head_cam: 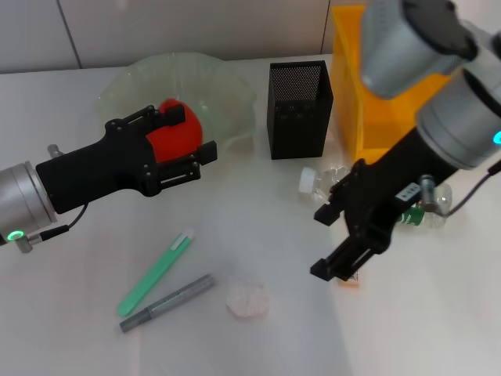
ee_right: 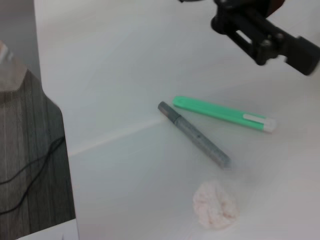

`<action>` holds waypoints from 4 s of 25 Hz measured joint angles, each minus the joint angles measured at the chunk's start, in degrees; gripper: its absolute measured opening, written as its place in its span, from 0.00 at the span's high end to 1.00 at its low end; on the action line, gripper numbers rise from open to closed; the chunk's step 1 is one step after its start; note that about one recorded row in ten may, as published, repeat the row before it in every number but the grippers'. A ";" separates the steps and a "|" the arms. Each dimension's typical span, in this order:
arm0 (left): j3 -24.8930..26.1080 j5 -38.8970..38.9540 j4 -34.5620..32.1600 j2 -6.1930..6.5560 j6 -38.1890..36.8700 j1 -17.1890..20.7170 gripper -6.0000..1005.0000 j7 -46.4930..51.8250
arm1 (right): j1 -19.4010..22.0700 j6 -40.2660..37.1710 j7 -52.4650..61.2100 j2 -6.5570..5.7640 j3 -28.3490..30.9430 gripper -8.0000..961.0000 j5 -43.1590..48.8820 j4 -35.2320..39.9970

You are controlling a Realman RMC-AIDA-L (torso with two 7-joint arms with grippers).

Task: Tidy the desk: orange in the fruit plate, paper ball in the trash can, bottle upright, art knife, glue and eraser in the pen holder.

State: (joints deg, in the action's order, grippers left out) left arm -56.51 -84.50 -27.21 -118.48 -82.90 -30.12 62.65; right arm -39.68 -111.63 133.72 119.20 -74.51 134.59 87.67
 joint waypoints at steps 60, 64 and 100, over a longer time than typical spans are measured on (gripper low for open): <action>-1.51 -0.23 0.32 -0.09 1.08 -1.34 0.18 -0.51 | -5.58 31.33 15.87 0.68 -38.75 0.29 4.76 -14.72; -1.58 -0.23 0.36 -0.09 1.08 -1.34 0.18 -0.51 | -5.76 31.49 15.88 0.68 -38.99 0.29 4.76 -14.84; -2.75 -0.23 0.08 0.09 0.60 0.18 0.18 -0.51 | -1.54 24.76 14.05 0.12 -15.34 0.74 9.14 -9.16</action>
State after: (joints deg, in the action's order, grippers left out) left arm -59.26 -84.73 -27.13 -118.38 -82.30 -29.94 62.14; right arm -41.22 -86.87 147.77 119.32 -89.86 143.74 78.50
